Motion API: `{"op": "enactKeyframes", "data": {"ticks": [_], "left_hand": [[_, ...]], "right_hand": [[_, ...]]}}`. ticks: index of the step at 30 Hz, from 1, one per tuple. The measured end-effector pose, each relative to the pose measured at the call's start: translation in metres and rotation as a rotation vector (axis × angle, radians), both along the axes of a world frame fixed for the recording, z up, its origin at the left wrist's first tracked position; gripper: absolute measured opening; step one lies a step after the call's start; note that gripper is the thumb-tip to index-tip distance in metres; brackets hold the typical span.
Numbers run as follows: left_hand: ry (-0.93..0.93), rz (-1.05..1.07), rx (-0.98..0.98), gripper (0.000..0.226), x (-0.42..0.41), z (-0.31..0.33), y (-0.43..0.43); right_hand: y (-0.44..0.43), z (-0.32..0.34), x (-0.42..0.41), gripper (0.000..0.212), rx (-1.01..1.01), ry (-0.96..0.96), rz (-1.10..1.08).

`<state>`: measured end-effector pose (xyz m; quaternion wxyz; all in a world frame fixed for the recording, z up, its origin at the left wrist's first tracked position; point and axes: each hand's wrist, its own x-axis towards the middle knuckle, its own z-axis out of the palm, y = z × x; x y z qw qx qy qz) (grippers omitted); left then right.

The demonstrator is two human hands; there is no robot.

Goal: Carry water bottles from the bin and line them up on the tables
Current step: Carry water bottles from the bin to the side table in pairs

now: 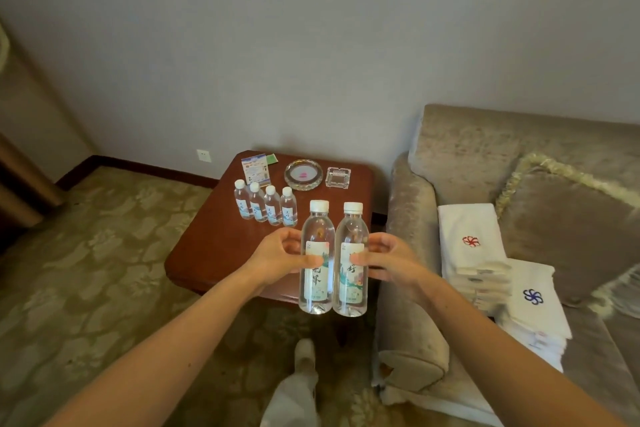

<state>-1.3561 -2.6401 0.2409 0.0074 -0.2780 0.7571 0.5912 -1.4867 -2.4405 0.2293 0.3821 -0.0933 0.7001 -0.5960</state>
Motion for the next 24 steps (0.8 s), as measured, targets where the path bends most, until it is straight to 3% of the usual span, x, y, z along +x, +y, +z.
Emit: {"op": "enactKeyframes", "data": {"ticks": [11, 24], "left_hand": [[-0.043, -0.093, 0.048, 0.056, -0.182, -0.069, -0.109], [-0.018, -0.025, 0.095, 0.064, -0.302, -0.252, -0.166]], "right_hand": [[-0.095, -0.062, -0.155, 0.05, 0.108, 0.108, -0.09], [-0.157, -0.229, -0.28, 0.059, 0.173, 0.16, -0.063]]}}
